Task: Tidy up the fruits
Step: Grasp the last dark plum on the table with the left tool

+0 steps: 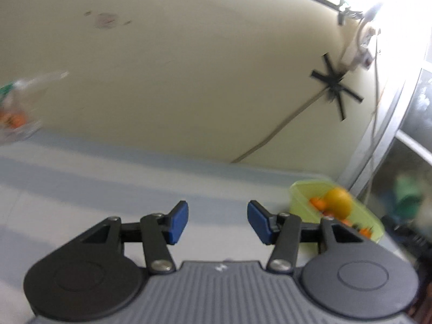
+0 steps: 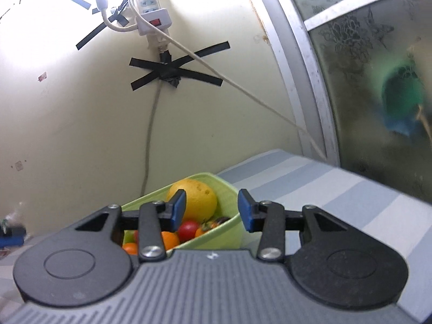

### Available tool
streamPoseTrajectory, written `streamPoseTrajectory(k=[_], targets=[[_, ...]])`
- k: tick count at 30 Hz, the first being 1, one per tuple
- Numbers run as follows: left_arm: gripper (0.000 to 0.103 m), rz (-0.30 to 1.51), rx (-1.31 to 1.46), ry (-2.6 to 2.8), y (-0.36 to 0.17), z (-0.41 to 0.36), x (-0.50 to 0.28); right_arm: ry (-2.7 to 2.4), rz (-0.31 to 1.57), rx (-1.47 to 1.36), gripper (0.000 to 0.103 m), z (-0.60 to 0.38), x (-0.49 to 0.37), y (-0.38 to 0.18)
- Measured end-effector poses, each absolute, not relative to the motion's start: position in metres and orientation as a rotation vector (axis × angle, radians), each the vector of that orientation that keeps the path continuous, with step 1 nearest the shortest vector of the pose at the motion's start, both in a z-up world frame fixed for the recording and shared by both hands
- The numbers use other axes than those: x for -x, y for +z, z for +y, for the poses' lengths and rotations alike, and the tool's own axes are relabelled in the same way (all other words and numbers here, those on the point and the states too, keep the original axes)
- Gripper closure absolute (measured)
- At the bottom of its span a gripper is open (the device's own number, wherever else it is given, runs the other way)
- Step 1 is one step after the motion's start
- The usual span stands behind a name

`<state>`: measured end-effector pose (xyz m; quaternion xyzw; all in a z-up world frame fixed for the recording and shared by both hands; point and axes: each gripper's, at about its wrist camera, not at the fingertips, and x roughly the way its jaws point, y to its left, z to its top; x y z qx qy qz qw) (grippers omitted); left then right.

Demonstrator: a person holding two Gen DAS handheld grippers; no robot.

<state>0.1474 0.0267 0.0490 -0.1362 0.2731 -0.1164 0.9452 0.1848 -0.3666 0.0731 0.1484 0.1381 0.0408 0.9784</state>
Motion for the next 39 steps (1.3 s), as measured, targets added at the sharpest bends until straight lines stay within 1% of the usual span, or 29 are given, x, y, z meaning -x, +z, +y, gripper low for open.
streamPoseTrajectory(k=[2,6,10,13,14,15,16,17,18,20,24,28,32,35,39], targets=[[0.053,0.568,0.234,-0.224,0.040,0.025,-0.140,0.115,0.292,-0.336,0.058,-0.363,-0.179,0.073],[0.053,0.602,0.129,-0.238,0.024,0.006,-0.138,0.209,0.264,-0.315,0.058,-0.340,-0.152,0.076],[0.054,0.626,0.061,-0.251,0.016,-0.020,-0.144,0.341,0.304,-0.304,0.058,-0.315,-0.129,0.073],[0.056,0.662,0.015,-0.227,0.011,-0.028,-0.148,0.399,0.340,-0.279,0.058,-0.299,-0.120,0.068],[0.059,0.661,0.011,-0.219,0.011,-0.028,-0.147,0.410,0.352,-0.262,0.058,-0.294,-0.120,0.066],[0.066,0.657,0.014,-0.223,0.010,-0.027,-0.146,0.416,0.366,-0.239,0.058,-0.288,-0.121,0.064],[0.068,0.656,0.019,-0.238,0.009,-0.026,-0.144,0.418,0.375,-0.216,0.058,-0.284,-0.122,0.063],[0.075,0.654,0.021,-0.247,0.009,-0.026,-0.142,0.419,0.379,-0.197,0.058,-0.281,-0.123,0.063],[0.077,0.651,0.021,-0.256,0.009,-0.027,-0.138,0.424,0.385,-0.185,0.058,-0.279,-0.124,0.062],[0.077,0.644,0.012,-0.255,0.009,-0.029,-0.132,0.432,0.398,-0.180,0.058,-0.278,-0.126,0.062],[0.077,0.668,0.109,-0.355,0.011,-0.024,-0.120,0.464,0.451,-0.159,0.058,-0.276,-0.131,0.058],[0.077,0.696,0.180,-0.520,0.010,-0.017,-0.104,0.577,0.521,-0.024,0.058,-0.260,-0.122,0.054],[0.076,0.694,0.173,-0.666,0.012,-0.013,-0.083,0.650,0.513,0.137,0.057,-0.239,-0.103,0.053],[0.058,0.678,0.134,-0.681,0.013,-0.015,-0.076,0.699,0.522,0.262,0.057,-0.219,-0.091,0.048],[0.058,0.672,0.151,-0.694,0.013,-0.011,-0.071,0.696,0.503,0.366,0.057,-0.195,-0.087,0.044]])
